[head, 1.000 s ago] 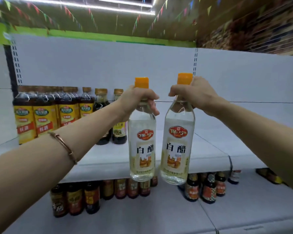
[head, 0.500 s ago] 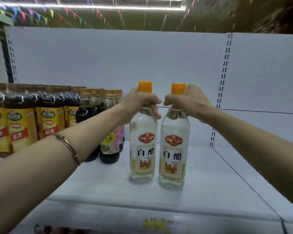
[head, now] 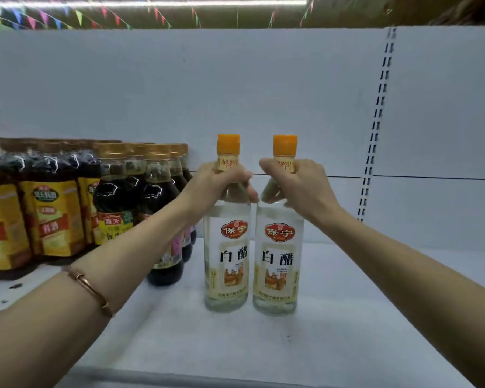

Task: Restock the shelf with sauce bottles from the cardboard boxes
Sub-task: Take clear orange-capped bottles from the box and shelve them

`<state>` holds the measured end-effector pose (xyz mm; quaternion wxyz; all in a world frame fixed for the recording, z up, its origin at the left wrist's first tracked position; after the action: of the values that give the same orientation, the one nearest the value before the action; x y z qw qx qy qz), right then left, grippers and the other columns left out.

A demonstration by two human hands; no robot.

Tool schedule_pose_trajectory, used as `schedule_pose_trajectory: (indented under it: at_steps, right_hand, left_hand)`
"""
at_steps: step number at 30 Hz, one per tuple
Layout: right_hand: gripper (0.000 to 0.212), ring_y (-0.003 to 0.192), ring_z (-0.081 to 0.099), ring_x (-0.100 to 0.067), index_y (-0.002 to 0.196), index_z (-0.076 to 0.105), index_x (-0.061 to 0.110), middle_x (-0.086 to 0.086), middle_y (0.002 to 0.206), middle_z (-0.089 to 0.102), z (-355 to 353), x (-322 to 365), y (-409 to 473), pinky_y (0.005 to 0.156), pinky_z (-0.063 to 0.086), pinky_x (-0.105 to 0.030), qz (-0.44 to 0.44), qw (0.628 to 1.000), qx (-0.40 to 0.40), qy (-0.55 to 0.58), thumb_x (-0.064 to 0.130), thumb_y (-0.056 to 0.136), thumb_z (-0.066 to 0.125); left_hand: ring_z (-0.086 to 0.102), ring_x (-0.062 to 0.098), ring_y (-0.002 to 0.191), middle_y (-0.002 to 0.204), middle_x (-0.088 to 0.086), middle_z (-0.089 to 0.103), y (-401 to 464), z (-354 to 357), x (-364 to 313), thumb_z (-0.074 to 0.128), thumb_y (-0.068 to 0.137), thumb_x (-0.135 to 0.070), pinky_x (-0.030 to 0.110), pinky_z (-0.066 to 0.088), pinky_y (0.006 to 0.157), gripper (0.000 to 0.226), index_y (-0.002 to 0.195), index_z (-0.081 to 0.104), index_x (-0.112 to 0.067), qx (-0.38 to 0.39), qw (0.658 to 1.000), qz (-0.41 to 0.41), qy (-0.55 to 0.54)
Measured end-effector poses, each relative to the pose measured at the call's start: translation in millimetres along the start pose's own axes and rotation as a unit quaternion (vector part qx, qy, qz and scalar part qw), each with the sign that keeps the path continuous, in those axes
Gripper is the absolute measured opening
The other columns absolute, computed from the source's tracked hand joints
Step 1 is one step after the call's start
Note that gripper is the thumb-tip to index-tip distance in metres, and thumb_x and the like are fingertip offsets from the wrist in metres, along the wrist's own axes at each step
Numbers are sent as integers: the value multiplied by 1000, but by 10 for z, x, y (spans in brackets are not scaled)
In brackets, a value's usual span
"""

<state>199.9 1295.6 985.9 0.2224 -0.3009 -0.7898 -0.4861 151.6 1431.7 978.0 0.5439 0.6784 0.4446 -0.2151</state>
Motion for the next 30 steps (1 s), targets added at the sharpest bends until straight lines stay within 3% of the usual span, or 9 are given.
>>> schedule_pose_trajectory:
  at_steps: [3, 7, 10, 12, 14, 17, 22, 25, 30]
  right_hand:
    - [41, 74, 71, -11, 74, 70, 23, 9, 73, 73, 24, -58, -121, 81, 57, -48, -1, 1000, 9, 3, 56, 89, 53]
    - [56, 94, 68, -12, 115, 58, 32, 7, 104, 70, 75, -200, -424, 87, 56, -44, 25, 999, 33, 24, 75, 78, 55]
    - [85, 99, 68, -13, 130, 46, 30, 2, 115, 67, 65, -250, -474, 89, 56, -43, 60, 994, 87, 20, 82, 64, 58]
    - [96, 104, 65, -12, 134, 39, 28, 4, 120, 62, 74, -244, -492, 91, 56, -41, 70, 987, 148, -2, 77, 58, 71]
    - [81, 106, 65, -17, 129, 39, 32, 1, 120, 61, 112, -287, -551, 89, 57, -44, 84, 973, 214, -4, 53, 65, 83]
    - [43, 97, 71, -16, 113, 56, 33, 3, 107, 72, 198, -363, -718, 80, 60, -35, 109, 954, 280, 20, 24, 78, 79]
    - [43, 95, 71, -16, 113, 62, 21, 3, 105, 73, 216, -508, -623, 81, 59, -39, 129, 968, 212, 33, 25, 74, 81]
    - [42, 98, 69, -17, 108, 58, 26, 6, 104, 70, 259, -561, -536, 86, 58, -42, 127, 974, 184, 20, 26, 74, 82]
    - [36, 93, 60, -14, 86, 44, 38, 16, 90, 58, 368, -685, -338, 85, 51, -32, 123, 980, 157, 2, 25, 80, 77]
  left_hand:
    - [66, 15, 85, 94, 7, 71, -22, -59, 49, 56, 84, -35, 19, 51, 75, 34, 99, 67, -7, -31, 999, -2, 39]
    - [61, 12, 96, 106, 0, 64, -176, -61, 69, 64, 88, -39, 30, 46, 82, 37, 119, 55, -20, -75, 993, -22, 91]
    - [56, 17, 112, 127, -1, 54, -429, -70, 226, 72, 65, -62, 39, 49, 93, 88, 135, 35, -26, -99, 987, -78, 103]
    - [50, 19, 121, 138, -2, 43, -600, -66, 333, 77, 48, -69, 45, 46, 100, 113, 140, 19, -38, -81, 981, -110, 135]
    - [48, 18, 124, 140, -5, 40, -759, -7, 443, 83, 46, -60, 44, 46, 101, 121, 142, 13, -40, -47, 977, -120, 168]
    - [58, 6, 106, 124, -10, 54, -911, 27, 569, 88, 59, -38, 31, 51, 90, 104, 140, 22, -30, -57, 977, -127, 163]
    - [53, -8, 80, 96, -21, 52, -847, -11, 596, 83, 70, -22, 15, 49, 68, 78, 132, 36, -24, -77, 979, -115, 151]
    - [53, -5, 84, 102, -19, 54, -771, -22, 671, 78, 77, -18, 15, 46, 74, 67, 132, 40, -22, -92, 975, -111, 171]
    - [58, 13, 108, 125, 0, 60, -501, -64, 946, 73, 82, -11, 33, 49, 94, 67, 136, 35, -19, -116, 966, -156, 172]
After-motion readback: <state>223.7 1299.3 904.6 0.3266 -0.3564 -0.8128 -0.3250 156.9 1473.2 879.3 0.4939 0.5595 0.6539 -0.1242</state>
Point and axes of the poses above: each hand's wrist, its own y-axis towards the middle knuckle, its own z-axis out of the palm, x = y × z, the point moved 7 cm from there along y, towards the middle knuckle
